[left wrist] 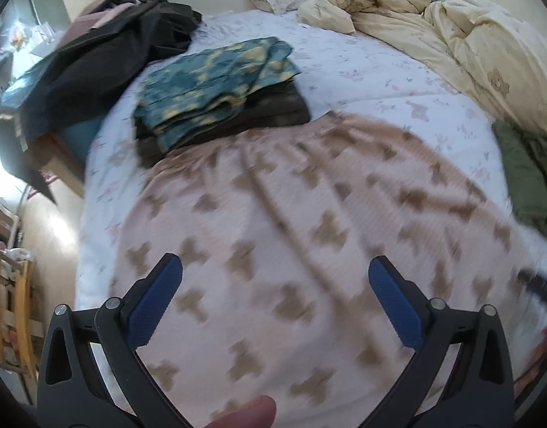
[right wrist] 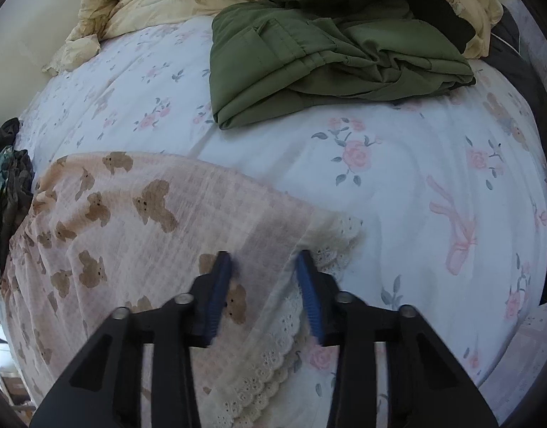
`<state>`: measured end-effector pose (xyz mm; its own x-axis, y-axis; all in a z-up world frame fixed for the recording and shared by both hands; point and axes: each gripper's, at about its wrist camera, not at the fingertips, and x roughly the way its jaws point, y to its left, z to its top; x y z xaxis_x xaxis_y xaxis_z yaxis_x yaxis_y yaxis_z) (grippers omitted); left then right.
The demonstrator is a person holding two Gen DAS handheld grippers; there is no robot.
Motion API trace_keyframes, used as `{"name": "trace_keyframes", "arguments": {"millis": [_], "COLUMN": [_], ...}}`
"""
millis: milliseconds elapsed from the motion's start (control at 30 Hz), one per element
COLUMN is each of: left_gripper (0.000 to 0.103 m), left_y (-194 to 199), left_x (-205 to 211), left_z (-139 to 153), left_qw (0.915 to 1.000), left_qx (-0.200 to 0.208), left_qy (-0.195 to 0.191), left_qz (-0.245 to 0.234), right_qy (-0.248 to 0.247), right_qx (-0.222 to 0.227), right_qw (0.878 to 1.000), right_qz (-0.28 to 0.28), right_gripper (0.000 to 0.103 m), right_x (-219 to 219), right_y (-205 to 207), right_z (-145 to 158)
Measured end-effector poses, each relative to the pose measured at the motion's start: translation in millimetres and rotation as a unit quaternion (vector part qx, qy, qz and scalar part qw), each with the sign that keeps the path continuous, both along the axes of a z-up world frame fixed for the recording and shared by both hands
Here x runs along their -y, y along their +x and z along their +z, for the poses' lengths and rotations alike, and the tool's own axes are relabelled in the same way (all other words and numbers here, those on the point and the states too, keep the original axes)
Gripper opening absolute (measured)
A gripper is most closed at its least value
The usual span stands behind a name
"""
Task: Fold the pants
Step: 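Grasp the lace hem with the right gripper while the left gripper grasps the waistband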
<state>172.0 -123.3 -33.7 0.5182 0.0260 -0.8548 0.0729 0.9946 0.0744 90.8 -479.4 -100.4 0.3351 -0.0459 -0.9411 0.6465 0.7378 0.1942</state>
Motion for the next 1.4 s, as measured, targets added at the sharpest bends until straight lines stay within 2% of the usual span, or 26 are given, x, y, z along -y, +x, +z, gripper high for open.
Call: {"name": "trace_keyframes", "arguments": {"millis": [33, 100, 167, 233, 333, 500, 533, 600, 633, 667, 767, 833, 900, 1000, 1100, 1200, 1267, 1400], "left_gripper": [0.103, 0.103, 0.103, 0.103, 0.103, 0.100, 0.096, 0.072, 0.069, 0.067, 0.067, 0.063, 0.057, 0.043, 0.042, 0.041, 0.002, 0.001], "left_y": [15.0, 45.5, 72.8, 98.9, 133.7, 196.6, 205.5, 222.2, 229.3, 235.6, 249.1, 257.6, 263.6, 268.1, 270.3, 276.3, 277.9, 275.6], "left_x": [6.7, 19.3, 30.8, 38.4, 46.2, 73.2, 79.7, 92.1, 98.1, 105.2, 117.2, 112.0, 115.0, 123.3, 129.7, 133.5, 139.4, 136.3], "left_z": [1.1, 1.5, 0.4, -2.3, -9.3, -32.1, -34.3, -38.9, -44.9, -52.1, -70.6, -87.5, -103.9, -116.0, -120.9, -120.8, -120.3, -106.2], "left_qw": [0.9999, 0.9994, 0.9993, 0.9988, 0.9976, 0.9910, 0.9908, 0.9906, 0.9880, 0.9855, 0.9854, 0.9794, 0.9746, 0.9764, 0.9773, 0.9762, 0.9779, 0.9773], "left_qx": [-0.007, -0.021, -0.029, -0.037, -0.048, -0.102, -0.104, -0.106, -0.122, -0.137, -0.149, -0.167, -0.188, -0.188, -0.187, -0.191, -0.195, -0.203], "left_qy": [-0.010, -0.023, -0.018, -0.013, -0.032, -0.072, -0.072, -0.071, -0.078, -0.085, -0.056, -0.058, -0.058, -0.045, -0.031, -0.036, -0.033, -0.044], "left_qz": [0.004, 0.011, 0.016, 0.029, 0.038, 0.047, 0.048, 0.049, 0.054, 0.053, 0.060, 0.098, 0.106, 0.097, 0.095, 0.095, 0.069, 0.044], "right_qy": [0.000, -0.006, 0.017, 0.024, 0.021, 0.040, 0.040, 0.044, 0.046, 0.050, 0.051, 0.054, 0.055, 0.058, 0.065, 0.057, 0.052, 0.050], "right_qx": [-0.001, 0.001, 0.032, 0.049, 0.072, 0.100, 0.102, 0.105, 0.106, 0.108, 0.112, 0.113, 0.113, 0.111, 0.112, 0.116, 0.117, 0.135], "right_qw": [1.000, 1.000, 0.999, 0.998, 0.997, 0.994, 0.994, 0.993, 0.993, 0.993, 0.992, 0.992, 0.992, 0.992, 0.991, 0.992, 0.992, 0.989], "right_qz": [0.000, -0.001, -0.013, -0.015, -0.017, -0.024, -0.022, -0.017, -0.016, -0.013, -0.008, -0.008, -0.008, -0.006, -0.007, 0.001, 0.007, 0.022], "right_gripper": [0.030, 0.011, 0.001, 0.000, 0.000, 0.000, 0.000, 0.000, 0.000, 0.000, 0.000, 0.000, 0.000, 0.000, 0.000, 0.000, 0.000, 0.000], "right_x": [-0.2, 3.0, 11.1, 14.9, 16.3, 18.0, 14.0, 10.4, 9.3, 7.5, 6.4, 7.2, 8.1, 6.5, 5.5, 1.7, -1.1, -5.1], "right_y": [1.8, 3.7, 1.4, -0.4, -5.3, -11.5, -9.0, -6.4, -6.5, -5.3, -8.5, -9.3, -9.9, -10.3, -10.9, -11.1, -11.3, -14.5], "right_z": [-0.8, -0.3, 2.8, 8.3, 23.0, 37.7, 38.1, 39.8, 41.0, 42.3, 45.0, 45.2, 45.3, 44.7, 45.5, 50.9, 53.9, 65.9]}}
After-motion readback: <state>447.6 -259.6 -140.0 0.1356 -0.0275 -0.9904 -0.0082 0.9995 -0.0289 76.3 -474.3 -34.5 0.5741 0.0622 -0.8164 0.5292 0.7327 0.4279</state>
